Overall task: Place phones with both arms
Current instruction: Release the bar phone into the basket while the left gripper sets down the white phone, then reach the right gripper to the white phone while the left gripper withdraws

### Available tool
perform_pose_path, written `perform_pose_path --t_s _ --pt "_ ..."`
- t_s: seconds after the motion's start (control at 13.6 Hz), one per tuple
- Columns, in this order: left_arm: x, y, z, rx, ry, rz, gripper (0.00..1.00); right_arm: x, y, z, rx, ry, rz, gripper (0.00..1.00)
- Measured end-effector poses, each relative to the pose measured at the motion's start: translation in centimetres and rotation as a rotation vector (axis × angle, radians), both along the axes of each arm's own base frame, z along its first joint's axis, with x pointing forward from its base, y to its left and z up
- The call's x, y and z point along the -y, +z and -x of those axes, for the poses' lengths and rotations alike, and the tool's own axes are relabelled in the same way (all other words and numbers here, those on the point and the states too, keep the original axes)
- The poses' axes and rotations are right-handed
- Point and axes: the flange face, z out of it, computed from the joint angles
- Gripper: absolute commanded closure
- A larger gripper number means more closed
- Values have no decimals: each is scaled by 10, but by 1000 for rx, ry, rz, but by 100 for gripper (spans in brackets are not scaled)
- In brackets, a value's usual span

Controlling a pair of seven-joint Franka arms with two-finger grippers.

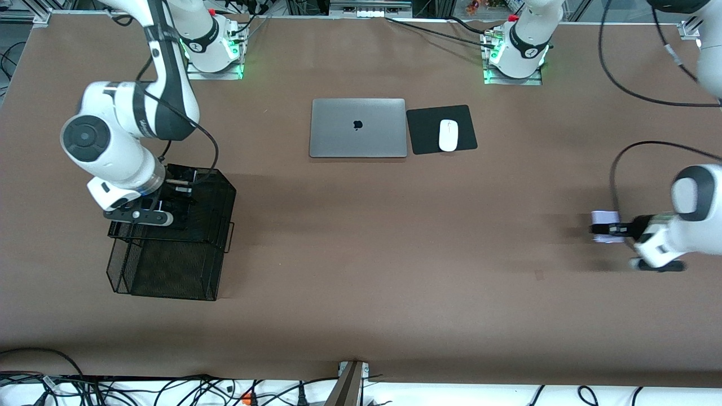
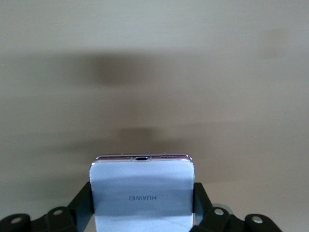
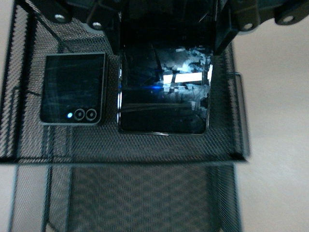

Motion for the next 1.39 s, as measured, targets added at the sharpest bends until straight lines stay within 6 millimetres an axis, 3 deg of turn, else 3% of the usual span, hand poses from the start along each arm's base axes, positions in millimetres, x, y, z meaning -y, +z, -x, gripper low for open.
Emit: perform_pose_path --t_s 0.22,0.29,0.37,0.44,0.51,0.59,0.66,0.73,0.81,0.88,0.95,1.03,1.1,1.25,1.39 --pt "143 -5 -13 -14 -38 -7 76 -1 -19 9 -15 3 6 100" --pt "200 -8 -12 -1 -44 -14 76 -1 -19 9 -13 3 -3 75" --pt "256 -10 -8 16 -33 -8 76 1 -20 8 -10 1 -23 37" --pt "310 -14 0 33 -6 7 75 4 -21 7 -11 -1 -48 14" --pt "361 -19 10 51 25 31 71 9 -25 6 -14 0 -71 4" --pt "423 -27 28 74 67 64 8 14 -32 4 -19 1 -87 0" --pt "465 -34 43 79 119 90 0 16 -34 3 -19 6 -90 0" --pt "504 -39 59 82 188 118 0 15 -32 1 -13 11 -92 0" --pt "537 -42 76 81 240 131 0 12 -26 -3 -2 16 -94 0" --pt "558 -42 89 74 269 128 0 9 -16 -7 7 22 -99 0" --pt "564 -38 93 64 283 118 0 5 -4 -12 5 28 -106 0" --pt "555 -32 89 50 288 94 0 3 15 -18 -3 32 -113 0" --pt "534 -22 77 31 295 59 0 1 37 -24 -10 34 -121 0" --pt "470 10 46 19 263 -12 0 0 80 -32 -23 39 -134 0" --pt "390 58 19 48 194 -88 0 -5 105 -34 -26 27 -139 0"
